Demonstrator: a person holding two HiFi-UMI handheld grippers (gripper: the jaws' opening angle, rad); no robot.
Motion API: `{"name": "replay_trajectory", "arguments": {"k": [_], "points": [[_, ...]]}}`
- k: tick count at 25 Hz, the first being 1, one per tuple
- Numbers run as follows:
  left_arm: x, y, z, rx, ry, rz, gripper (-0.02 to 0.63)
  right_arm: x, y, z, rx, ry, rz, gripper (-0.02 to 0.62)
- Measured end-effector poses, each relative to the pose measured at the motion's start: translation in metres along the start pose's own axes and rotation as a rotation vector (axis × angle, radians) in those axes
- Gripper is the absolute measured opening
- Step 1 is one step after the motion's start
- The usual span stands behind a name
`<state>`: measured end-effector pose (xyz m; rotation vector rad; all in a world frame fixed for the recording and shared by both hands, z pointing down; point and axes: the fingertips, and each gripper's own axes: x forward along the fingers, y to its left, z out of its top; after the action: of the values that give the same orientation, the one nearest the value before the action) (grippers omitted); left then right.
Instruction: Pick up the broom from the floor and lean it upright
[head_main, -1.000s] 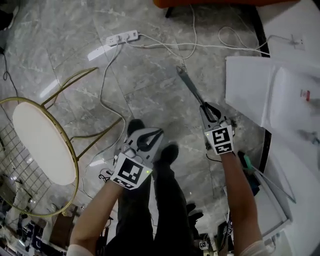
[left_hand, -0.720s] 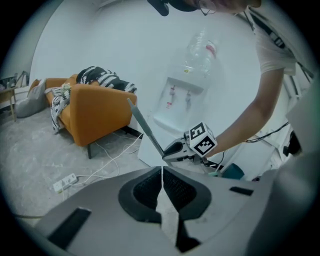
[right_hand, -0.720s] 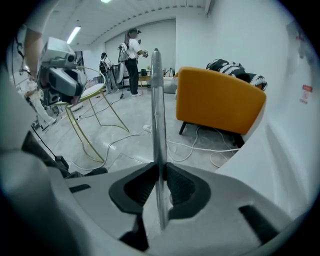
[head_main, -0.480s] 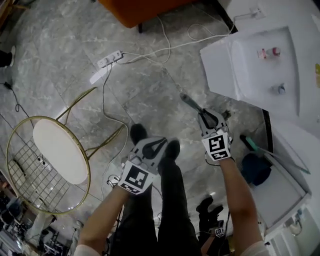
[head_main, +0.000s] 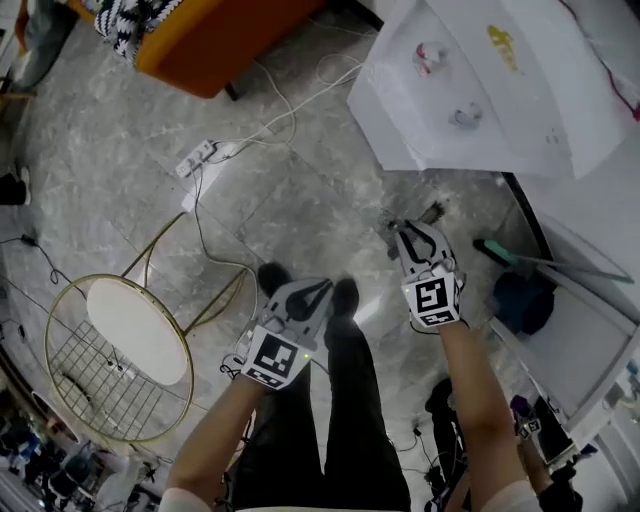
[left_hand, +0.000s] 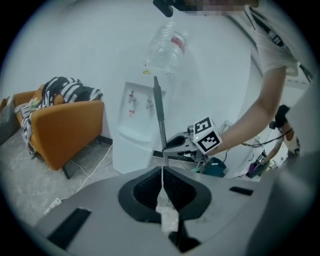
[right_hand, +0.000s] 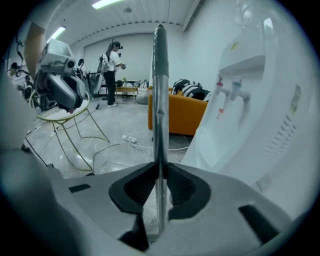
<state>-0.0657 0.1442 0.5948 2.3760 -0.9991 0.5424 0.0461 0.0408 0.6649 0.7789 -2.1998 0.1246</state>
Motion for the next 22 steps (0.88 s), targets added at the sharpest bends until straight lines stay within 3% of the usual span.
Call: {"name": "replay_trajectory", "arguments": {"k": [14, 22], "points": [[0.020, -0.065, 0.101, 0.120, 0.000, -0.099, 0.012, -0.106, -0.063, -0.005, 0.329, -0.059, -0.232, 0.077], [0.041, -0.085, 0.146, 0.162, -0.014, -0.232, 0.012, -0.143, -0.099, -0.009, 0.451, -0.046, -0.369, 0.077]]}}
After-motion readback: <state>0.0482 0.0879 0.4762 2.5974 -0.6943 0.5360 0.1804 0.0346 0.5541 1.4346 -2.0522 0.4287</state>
